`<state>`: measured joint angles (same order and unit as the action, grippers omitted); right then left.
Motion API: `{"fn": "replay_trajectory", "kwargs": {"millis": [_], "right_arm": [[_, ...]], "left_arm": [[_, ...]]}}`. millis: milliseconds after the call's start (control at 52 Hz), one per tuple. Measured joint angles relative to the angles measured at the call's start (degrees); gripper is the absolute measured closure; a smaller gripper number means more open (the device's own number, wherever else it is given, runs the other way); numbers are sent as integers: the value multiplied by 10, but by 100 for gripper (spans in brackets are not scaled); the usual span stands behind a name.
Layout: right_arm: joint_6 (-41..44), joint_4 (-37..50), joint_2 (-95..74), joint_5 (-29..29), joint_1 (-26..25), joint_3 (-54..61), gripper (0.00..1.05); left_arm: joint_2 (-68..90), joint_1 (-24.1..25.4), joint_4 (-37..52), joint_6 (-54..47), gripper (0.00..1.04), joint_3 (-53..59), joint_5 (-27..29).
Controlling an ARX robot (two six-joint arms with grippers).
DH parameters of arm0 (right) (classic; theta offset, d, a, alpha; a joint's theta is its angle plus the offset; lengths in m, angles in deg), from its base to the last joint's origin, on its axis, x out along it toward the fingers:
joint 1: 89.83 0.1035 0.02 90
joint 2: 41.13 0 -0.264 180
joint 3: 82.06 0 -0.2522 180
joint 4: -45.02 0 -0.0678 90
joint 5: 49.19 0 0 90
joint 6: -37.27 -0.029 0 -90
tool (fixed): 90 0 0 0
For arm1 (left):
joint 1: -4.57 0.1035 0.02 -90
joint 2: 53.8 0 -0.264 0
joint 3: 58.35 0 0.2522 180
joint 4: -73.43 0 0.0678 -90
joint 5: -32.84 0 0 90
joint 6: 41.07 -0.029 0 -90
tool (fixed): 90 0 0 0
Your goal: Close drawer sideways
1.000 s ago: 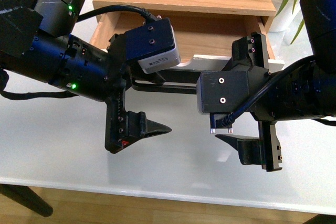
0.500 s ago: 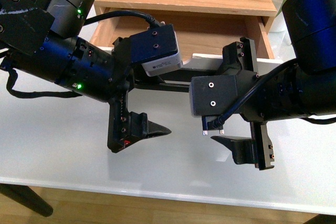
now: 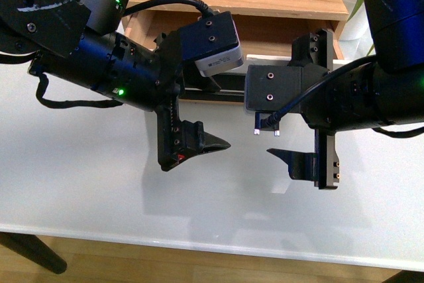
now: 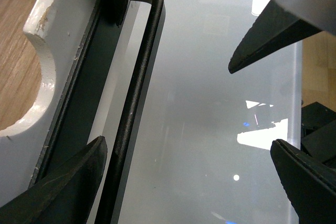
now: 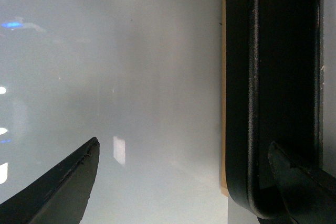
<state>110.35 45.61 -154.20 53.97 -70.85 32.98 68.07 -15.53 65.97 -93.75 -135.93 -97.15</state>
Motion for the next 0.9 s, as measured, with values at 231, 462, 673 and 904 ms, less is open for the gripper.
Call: {"fn": "replay_trajectory", "kwargs": {"millis": [231,462,673,904], "right_arm": [[2,-7,-27,6,0,-31,9],[0,-10,-66,-16,-5,-91,9],[-1,-17,-97,-21,-16,-141,9],[-2,-19,-123,-28,-21,-183,9]], "left_arm": [[33,2,-23,9,9,-45,-1],[78,6,-43,18,9,-127,6],[115,12,-67,22,9,-197,6],[146,15,-71,32,9,-250,14]]}}
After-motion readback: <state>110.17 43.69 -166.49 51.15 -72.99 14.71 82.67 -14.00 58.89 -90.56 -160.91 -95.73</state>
